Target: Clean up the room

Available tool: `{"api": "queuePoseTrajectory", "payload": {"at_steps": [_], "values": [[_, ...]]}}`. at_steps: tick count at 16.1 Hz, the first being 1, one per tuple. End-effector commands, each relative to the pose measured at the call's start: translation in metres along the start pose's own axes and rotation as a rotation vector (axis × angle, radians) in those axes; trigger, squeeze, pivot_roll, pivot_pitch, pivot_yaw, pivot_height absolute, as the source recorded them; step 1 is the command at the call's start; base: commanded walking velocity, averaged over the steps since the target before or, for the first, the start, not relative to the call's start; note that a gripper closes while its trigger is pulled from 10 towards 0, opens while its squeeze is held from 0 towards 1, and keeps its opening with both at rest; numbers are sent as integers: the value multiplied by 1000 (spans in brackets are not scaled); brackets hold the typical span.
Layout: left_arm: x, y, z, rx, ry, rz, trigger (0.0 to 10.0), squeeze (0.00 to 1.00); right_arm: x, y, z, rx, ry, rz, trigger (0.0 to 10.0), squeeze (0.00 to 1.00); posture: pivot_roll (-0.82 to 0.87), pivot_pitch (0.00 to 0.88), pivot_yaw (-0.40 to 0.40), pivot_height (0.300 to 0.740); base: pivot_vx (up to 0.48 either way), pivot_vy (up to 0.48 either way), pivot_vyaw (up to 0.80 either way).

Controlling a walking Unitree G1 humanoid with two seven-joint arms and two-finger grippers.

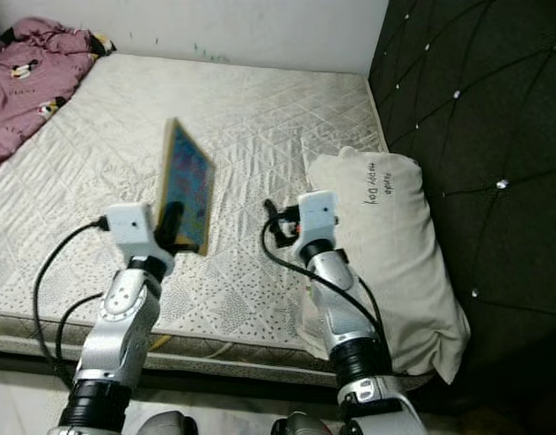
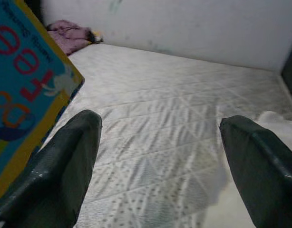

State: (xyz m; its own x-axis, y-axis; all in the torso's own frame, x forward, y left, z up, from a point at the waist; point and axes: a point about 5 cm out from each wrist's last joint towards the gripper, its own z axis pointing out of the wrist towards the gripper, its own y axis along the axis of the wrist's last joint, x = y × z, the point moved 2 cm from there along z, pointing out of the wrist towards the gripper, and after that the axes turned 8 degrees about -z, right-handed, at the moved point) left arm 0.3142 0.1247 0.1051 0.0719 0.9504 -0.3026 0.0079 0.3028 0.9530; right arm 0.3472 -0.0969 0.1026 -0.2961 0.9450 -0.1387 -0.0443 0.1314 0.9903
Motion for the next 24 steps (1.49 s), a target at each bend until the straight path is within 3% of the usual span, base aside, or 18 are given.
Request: {"api": "queuePoseTrajectory", "payload": {"at_steps": [1, 11, 24], "values": [[3, 5, 0, -22, 15, -11, 10000, 0, -2, 2, 0, -10, -3, 1, 10000, 0, -1, 43, -43, 740, 0, 0, 0], [4, 3, -1, -13, 36, -38, 10000, 0, -2, 3, 0, -11, 15, 3, 10000, 0, -2, 56, -54, 624, 0, 0, 0], [5, 8, -2, -38, 16, -78, 10000, 0, -2, 4, 2, -6, 27, 4, 10000, 0, -2, 72, -68, 619, 67, 0, 0]]}}
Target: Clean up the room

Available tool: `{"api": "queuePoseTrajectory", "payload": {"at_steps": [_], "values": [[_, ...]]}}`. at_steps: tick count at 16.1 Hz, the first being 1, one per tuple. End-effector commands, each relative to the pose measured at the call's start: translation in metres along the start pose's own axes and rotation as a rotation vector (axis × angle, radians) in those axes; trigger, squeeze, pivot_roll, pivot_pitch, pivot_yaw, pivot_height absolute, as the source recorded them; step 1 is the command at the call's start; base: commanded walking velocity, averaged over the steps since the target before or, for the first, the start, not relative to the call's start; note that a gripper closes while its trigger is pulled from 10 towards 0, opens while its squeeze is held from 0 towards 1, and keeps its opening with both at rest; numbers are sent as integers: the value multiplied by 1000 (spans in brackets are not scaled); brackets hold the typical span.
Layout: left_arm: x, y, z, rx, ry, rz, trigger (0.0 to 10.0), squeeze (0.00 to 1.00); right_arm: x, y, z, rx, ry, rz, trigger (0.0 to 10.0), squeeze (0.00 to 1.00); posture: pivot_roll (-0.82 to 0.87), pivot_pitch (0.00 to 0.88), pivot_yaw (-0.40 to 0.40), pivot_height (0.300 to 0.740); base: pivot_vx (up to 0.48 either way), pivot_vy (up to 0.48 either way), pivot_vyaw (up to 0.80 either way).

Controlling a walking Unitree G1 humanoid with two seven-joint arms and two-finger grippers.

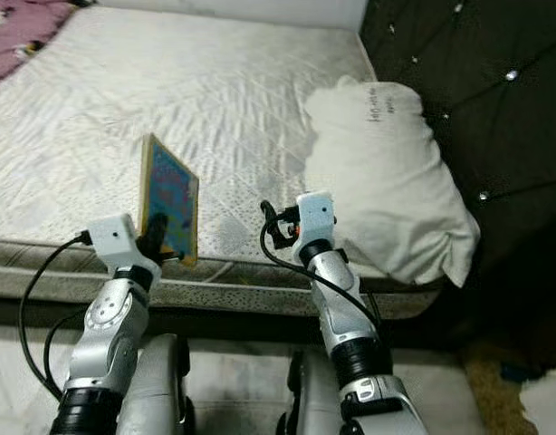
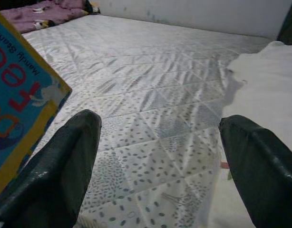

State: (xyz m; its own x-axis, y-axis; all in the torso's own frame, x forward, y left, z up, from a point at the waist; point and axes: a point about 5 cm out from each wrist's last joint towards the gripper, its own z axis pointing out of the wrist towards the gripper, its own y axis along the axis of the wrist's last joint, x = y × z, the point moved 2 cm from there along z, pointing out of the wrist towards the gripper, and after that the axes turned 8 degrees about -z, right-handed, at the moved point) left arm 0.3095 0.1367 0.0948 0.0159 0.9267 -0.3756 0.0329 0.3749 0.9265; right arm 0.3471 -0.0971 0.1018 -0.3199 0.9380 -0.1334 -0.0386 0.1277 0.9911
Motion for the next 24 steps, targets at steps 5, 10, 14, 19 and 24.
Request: {"api": "queuePoseTrajectory", "payload": {"at_steps": [5, 10, 14, 19, 24], "values": [[-11, 13, 4, -54, -51, -5, 10000, 0, -1, 5, 2, -14, 2, 1, 10000, 0, -5, 72, -63, 607, 320, 0, 0], [-12, 11, 5, -35, -59, 1, 10000, 0, -2, 5, 2, -14, -3, 2, 10000, 0, -7, 71, -60, 607, 298, 0, 0], [-12, 8, 6, -20, -56, 0, 10000, 0, -1, 5, 2, -14, -3, 3, 10000, 0, -6, 67, -61, 607, 252, 0, 0], [-16, 7, 6, -17, -83, -9, 10000, 0, -1, 5, 2, -15, -1, 2, 10000, 0, -6, 67, -61, 607, 64, 0, 0], [-18, 5, 7, -7, -84, -2, 10000, 0, -2, 5, 2, -16, 0, 1, 10000, 0, -9, 62, -61, 577, 384, 0, 0]]}}
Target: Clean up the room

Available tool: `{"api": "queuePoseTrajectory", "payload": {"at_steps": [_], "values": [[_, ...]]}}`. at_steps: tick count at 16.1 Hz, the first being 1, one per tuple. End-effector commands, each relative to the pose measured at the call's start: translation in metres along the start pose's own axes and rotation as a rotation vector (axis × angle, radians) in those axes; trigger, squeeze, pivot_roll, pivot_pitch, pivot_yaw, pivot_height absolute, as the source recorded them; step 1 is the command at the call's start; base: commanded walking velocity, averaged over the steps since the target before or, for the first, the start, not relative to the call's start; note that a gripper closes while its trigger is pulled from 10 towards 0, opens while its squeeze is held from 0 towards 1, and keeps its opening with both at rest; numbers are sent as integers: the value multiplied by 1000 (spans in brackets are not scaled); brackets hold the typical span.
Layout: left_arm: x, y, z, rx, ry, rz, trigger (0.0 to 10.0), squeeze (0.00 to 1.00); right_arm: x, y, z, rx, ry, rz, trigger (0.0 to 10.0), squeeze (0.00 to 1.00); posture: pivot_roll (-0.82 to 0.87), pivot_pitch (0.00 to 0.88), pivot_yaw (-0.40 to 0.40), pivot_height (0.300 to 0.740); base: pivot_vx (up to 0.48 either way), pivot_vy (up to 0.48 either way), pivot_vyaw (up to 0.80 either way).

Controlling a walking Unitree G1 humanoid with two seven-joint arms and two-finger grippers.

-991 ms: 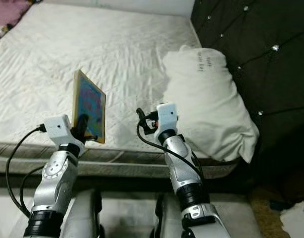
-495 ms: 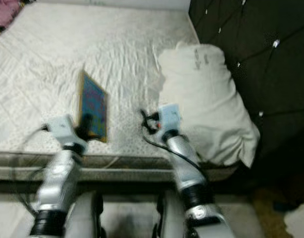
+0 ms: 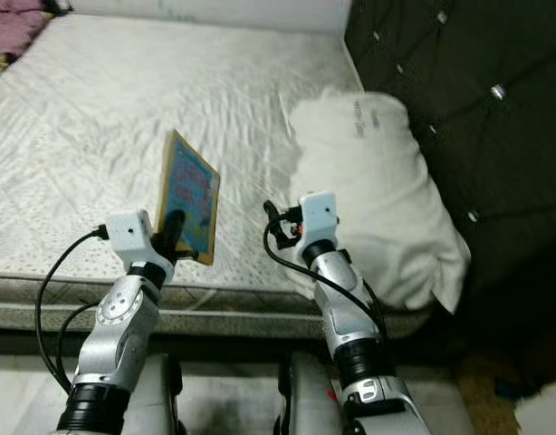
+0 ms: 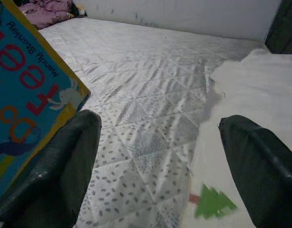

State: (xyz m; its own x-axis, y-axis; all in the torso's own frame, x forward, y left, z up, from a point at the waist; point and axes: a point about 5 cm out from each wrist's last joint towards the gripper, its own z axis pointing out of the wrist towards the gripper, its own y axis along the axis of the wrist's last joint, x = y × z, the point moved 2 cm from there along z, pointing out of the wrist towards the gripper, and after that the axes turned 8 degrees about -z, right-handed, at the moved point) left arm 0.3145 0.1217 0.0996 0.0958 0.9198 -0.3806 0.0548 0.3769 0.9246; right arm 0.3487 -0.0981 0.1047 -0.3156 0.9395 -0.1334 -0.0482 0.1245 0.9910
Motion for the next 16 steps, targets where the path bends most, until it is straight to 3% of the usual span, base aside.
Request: {"api": "queuePoseTrajectory", "payload": {"at_steps": [1, 16], "values": [[-1, 5, 2, -25, 4, 4, 10000, 0, 0, 2, 1, -5, 5, 0, 10000, 0, -9, 62, -61, 577, 0, 0, 0], [-1, 7, 7, -39, 8, -31, 10000, 0, -2, 3, 3, 4, -1, -11, 10000, 0, -20, 79, -67, 577, 63, 0, -70]]}}
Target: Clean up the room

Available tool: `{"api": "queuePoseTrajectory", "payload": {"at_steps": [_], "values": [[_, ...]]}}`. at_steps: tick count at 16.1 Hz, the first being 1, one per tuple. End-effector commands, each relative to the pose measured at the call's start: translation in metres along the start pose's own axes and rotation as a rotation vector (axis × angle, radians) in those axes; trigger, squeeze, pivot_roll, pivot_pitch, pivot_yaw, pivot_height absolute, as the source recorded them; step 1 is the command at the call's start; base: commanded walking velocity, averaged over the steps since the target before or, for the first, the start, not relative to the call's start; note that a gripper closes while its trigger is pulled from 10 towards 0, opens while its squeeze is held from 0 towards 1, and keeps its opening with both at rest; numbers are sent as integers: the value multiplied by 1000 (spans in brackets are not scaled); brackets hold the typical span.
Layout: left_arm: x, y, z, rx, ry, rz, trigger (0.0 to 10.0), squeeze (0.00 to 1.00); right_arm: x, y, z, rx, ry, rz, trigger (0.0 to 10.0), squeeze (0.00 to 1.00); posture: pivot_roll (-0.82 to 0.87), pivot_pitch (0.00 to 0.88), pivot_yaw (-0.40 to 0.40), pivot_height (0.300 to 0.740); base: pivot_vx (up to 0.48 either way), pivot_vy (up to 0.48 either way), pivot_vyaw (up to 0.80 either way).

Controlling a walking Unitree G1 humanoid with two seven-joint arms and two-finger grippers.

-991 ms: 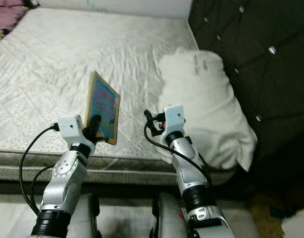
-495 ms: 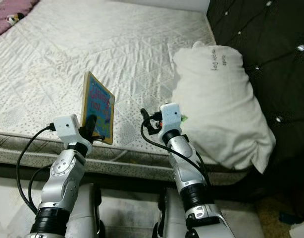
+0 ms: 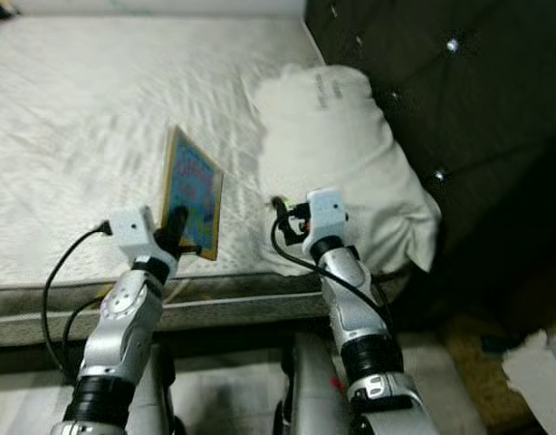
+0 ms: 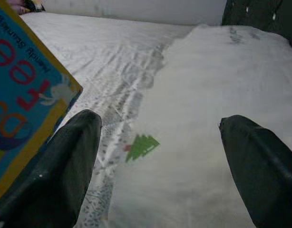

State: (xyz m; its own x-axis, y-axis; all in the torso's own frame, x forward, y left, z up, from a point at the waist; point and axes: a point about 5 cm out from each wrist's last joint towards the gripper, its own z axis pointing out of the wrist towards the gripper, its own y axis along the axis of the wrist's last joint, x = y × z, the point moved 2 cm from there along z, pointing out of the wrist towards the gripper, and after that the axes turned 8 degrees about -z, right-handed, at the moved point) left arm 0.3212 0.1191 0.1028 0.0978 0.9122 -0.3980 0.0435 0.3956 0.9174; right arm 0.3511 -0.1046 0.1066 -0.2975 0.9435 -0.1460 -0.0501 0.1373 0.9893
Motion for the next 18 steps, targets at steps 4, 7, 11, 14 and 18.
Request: {"api": "queuePoseTrajectory", "payload": {"at_steps": [4, 7, 11, 14, 18], "values": [[6, -2, 5, 26, 40, -79, 10000, 0, 5, 2, 3, 1, 14, 1, 10000, 0, -21, 76, -66, 577, 0, 0, 0], [9, -9, 12, 79, 45, -154, 10000, 0, 3, 3, 2, -6, 5, -3, 10000, 0, -31, 76, -65, 577, 0, 0, 0], [17, -7, 25, 88, 37, -246, 10000, 0, -15, 12, -9, -36, -23, -41, 10000, 0, -76, 92, -70, 577, 0, 0, 0], [21, -8, 37, 104, 44, -352, 10000, 0, -58, 3, -43, 26, -83, -129, 10000, 0, -146, 133, -96, 577, 0, 0, 0], [26, -10, 47, 117, 56, -469, 10000, 0, -78, 1, -82, 90, -101, -195, 10000, 0, -252, 164, -114, 577, 0, 0, 0]]}}
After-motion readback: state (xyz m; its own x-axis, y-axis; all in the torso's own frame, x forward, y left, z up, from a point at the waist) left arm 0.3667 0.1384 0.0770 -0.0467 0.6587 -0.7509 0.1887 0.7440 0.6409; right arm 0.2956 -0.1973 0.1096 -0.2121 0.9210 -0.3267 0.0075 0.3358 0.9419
